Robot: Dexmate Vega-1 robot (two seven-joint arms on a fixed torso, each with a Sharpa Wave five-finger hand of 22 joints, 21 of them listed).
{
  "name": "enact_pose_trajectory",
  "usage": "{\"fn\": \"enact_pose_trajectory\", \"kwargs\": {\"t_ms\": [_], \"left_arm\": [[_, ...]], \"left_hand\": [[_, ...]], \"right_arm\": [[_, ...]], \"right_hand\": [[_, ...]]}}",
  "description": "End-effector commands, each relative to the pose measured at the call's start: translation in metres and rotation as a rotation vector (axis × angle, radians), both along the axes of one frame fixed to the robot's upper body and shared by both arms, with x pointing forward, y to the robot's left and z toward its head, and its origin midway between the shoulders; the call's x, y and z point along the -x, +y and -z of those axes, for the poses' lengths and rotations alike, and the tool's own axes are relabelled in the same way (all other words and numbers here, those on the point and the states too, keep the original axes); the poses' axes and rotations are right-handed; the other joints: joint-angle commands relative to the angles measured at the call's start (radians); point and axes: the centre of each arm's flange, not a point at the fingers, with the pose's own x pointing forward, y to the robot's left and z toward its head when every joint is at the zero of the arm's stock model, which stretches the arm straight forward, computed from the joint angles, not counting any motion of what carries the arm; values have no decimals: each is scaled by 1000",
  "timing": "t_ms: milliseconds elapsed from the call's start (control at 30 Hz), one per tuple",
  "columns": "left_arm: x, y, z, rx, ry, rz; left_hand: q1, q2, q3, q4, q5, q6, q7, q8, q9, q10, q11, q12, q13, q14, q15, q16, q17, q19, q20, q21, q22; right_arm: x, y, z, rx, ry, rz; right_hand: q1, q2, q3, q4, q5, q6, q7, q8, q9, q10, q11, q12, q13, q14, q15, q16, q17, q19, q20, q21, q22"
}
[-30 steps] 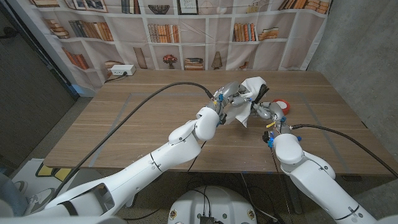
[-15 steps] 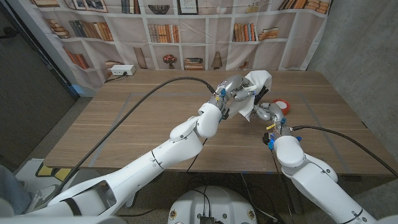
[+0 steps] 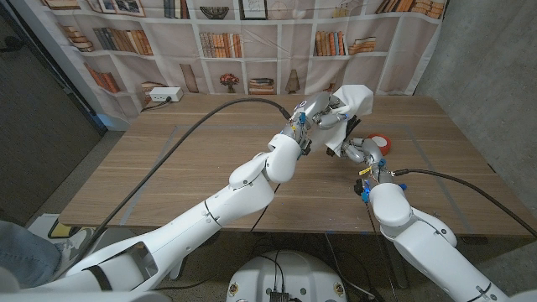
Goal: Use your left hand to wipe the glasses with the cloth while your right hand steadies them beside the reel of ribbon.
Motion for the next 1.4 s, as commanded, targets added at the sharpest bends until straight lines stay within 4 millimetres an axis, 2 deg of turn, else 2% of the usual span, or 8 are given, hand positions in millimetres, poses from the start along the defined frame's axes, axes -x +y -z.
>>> {"fn": "enact_pose_trajectory", "kwargs": {"t_ms": [33, 633, 1400], "left_arm": [[0, 7, 8, -1, 10, -24], [-3, 27, 23, 0, 38, -85], [-5, 32, 16, 9, 27, -76]], "left_hand": [[-4, 2, 11, 0, 8, 11, -2, -1, 3, 33, -25, 1, 3, 0, 3, 1, 1, -4, 1, -4, 5], [-7, 2, 15, 0, 8, 10, 0, -4, 4, 33, -24, -1, 4, -4, 4, 0, 2, -8, 4, -4, 5], [-10, 1, 21, -1, 8, 10, -2, -5, 7, 30, -29, -2, 8, -11, 6, 0, 2, -14, 5, -5, 5]], "right_arm": [[-2, -2, -16, 43, -46, -28], [-4, -2, -28, 67, -75, -59], [-8, 6, -33, 68, -75, -93]], "right_hand": [[1, 6, 4, -3, 6, 6, -10, 4, 3, -4, -3, -3, 5, 8, -26, -2, 4, -4, -127, 6, 1], [2, 8, 4, -5, 7, 4, -11, 4, 3, -8, -5, -3, 6, 15, -27, 2, 6, 1, -126, 14, 1], [0, 8, 3, -6, 6, 4, -13, 3, 2, -9, -5, -2, 6, 14, -28, 0, 5, -3, -127, 20, 0]]}}
